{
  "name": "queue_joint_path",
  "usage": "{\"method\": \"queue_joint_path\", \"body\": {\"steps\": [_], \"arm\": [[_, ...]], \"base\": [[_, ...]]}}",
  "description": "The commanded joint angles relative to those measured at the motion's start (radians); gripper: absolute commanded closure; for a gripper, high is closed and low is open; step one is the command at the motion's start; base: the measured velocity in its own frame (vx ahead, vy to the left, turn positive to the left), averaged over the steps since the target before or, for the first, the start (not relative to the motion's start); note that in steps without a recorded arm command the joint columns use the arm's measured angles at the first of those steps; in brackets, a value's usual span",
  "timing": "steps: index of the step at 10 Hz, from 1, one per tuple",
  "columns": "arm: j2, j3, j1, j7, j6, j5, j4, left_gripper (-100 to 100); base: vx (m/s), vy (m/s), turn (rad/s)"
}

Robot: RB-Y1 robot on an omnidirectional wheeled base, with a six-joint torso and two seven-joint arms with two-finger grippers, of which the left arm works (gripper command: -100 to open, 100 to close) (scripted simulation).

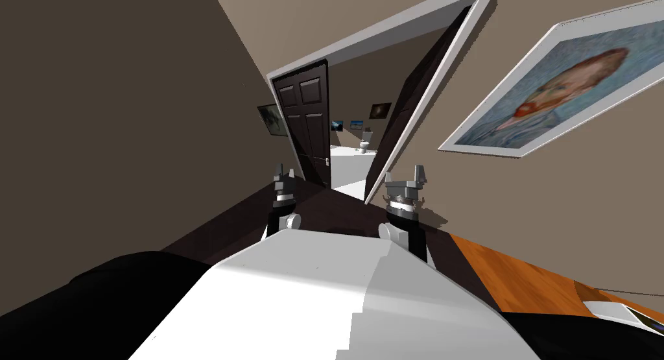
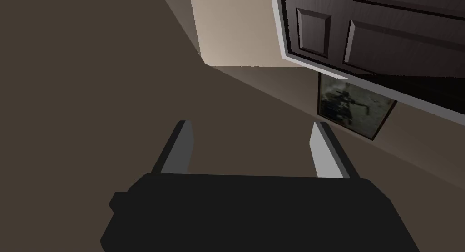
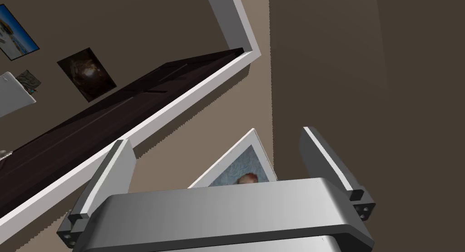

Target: Push the door open

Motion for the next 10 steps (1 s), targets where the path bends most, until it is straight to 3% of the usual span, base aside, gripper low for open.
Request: {"method": "queue_joint_path", "body": {"steps": [1, 10], "arm": [[0.010, -0.001, -0.011, 0.002, -0.006, -0.001, 0.028, -100], [0.057, -0.005, -0.083, 0.014, -0.047, -0.004, 0.213, -100]], "base": [[0.161, 0.022, -0.021], [0.086, 0.027, -0.035]]}}
